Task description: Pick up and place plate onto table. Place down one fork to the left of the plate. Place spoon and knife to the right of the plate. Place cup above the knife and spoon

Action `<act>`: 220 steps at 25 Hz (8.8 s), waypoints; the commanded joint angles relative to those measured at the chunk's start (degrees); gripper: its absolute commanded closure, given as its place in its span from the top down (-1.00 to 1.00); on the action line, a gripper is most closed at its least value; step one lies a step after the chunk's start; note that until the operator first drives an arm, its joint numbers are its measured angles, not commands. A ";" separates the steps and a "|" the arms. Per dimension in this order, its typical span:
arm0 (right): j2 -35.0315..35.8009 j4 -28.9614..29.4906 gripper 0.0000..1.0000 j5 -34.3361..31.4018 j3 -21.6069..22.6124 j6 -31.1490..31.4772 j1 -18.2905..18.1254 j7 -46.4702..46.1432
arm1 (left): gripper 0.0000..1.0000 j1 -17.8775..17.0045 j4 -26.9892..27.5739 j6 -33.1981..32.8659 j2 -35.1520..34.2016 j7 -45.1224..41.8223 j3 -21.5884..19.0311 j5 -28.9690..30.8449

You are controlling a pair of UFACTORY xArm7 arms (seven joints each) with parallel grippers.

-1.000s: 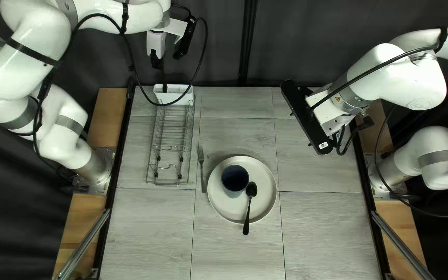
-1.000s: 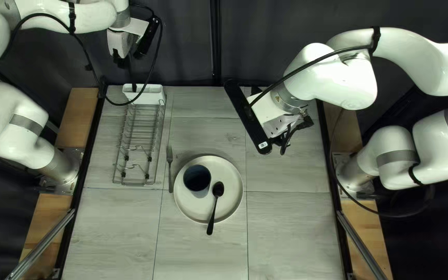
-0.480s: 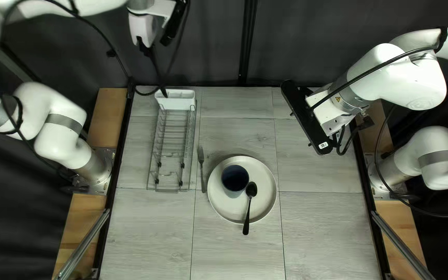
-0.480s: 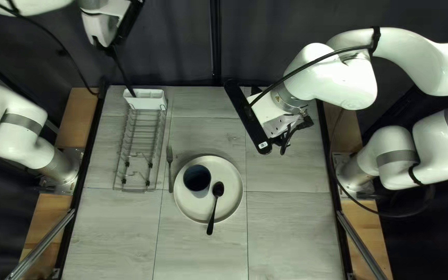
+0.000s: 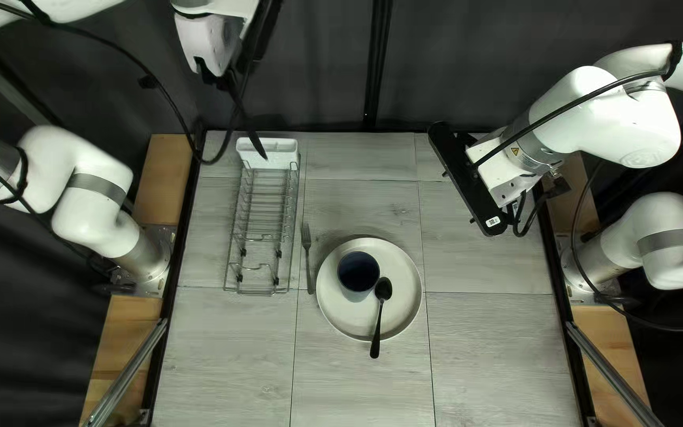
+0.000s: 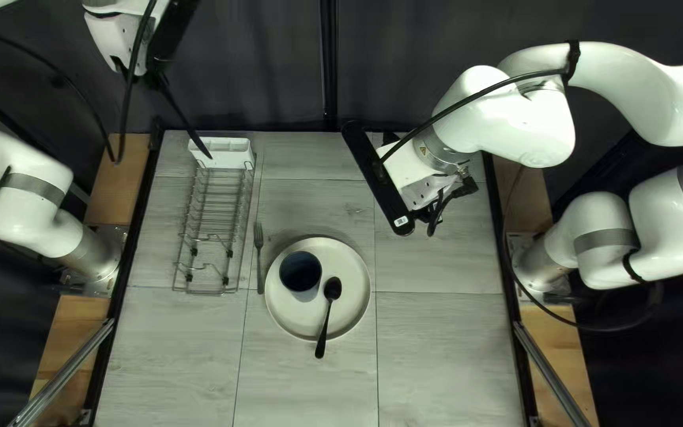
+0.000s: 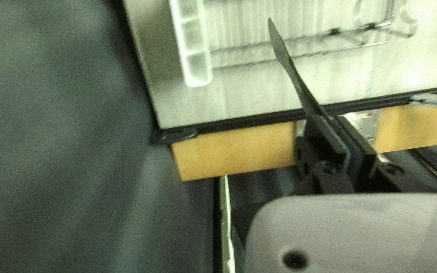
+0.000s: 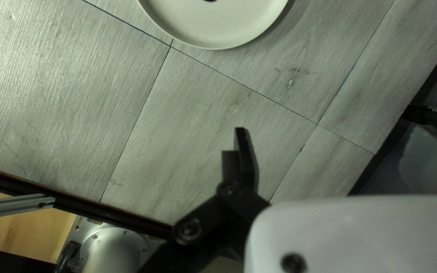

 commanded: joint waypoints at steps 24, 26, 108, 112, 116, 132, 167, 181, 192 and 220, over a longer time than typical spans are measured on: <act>0.00 0.00 1.00 0.00 0.00 0.00 0.00 0.00 | -1.00 -3.47 -10.15 -16.08 -1.33 -8.56 -12.30 10.07; 0.00 0.00 1.00 0.00 0.00 0.00 0.00 0.00 | -1.00 -3.47 -10.15 -16.08 -1.33 -8.56 -12.30 10.07; 27.64 6.72 -1.00 55.45 -24.96 -29.07 14.06 -45.62 | -1.00 -8.10 -29.85 -39.48 -7.78 -8.77 -22.83 27.05; 27.98 7.89 -1.00 54.04 -24.85 -28.46 14.12 -44.23 | -1.00 -8.10 -29.85 -39.48 -7.78 -8.77 -22.83 27.05; 27.74 8.19 -1.00 52.52 -24.78 -28.33 14.12 -43.00 | -1.00 -8.10 -29.85 -39.48 -7.78 -8.77 -22.83 27.05; 11.44 -8.27 -1.00 25.13 -20.82 -27.88 4.69 -26.64 | 1.00 -9.02 -25.96 -30.56 -10.10 -4.16 -20.57 20.60; 5.81 -22.57 -1.00 -6.90 -0.22 -20.43 9.01 -29.33 | 1.00 -9.50 -22.64 -26.06 -11.69 5.93 -11.74 14.40; 13.72 -22.04 -1.00 -18.67 6.70 -21.33 9.47 -24.70 | 1.00 -9.50 -22.64 -26.06 -11.69 5.93 -11.74 14.40; 22.04 -23.36 -1.00 -27.31 7.85 -29.41 8.63 -19.45 | 1.00 -9.50 -22.64 -26.06 -11.69 5.93 -11.74 14.40; 16.19 -17.46 1.00 -26.55 7.34 -19.36 12.88 -16.15 | 1.00 -9.50 -22.64 -26.06 -11.69 5.93 -11.74 14.40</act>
